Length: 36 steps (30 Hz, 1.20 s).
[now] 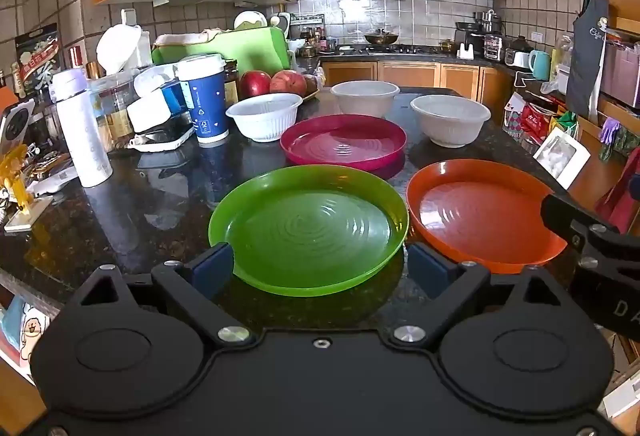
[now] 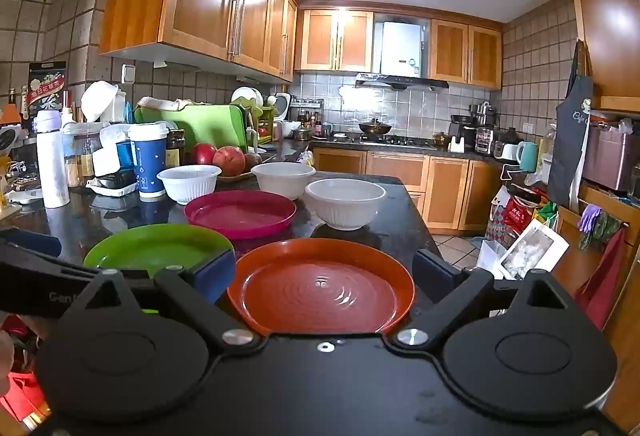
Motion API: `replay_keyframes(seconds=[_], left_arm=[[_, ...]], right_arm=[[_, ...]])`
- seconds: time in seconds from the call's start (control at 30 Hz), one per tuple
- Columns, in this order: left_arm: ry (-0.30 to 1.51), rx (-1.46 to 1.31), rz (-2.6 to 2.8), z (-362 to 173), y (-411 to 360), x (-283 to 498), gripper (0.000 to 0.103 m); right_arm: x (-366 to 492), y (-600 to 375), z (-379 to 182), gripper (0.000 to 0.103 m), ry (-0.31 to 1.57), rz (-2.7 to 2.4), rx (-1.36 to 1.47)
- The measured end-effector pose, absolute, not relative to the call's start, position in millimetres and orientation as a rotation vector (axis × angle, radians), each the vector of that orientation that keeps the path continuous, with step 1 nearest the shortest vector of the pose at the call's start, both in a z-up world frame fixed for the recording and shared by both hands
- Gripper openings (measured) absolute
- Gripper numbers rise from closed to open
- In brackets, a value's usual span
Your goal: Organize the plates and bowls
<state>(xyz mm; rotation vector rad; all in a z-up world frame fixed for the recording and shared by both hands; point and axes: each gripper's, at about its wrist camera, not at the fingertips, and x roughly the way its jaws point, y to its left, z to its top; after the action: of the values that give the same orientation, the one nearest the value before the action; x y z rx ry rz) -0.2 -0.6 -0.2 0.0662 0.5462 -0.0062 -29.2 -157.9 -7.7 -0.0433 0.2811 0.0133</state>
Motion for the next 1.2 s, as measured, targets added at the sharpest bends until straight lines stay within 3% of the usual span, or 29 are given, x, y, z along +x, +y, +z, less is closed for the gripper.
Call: replay_keyframes(seconds=[1.2], left_arm=[[0.564, 0.051, -0.036, 2, -4, 0, 0.093]], right_arm=[[-40, -160, -5, 0.097, 0.232, 0.011, -0.044]])
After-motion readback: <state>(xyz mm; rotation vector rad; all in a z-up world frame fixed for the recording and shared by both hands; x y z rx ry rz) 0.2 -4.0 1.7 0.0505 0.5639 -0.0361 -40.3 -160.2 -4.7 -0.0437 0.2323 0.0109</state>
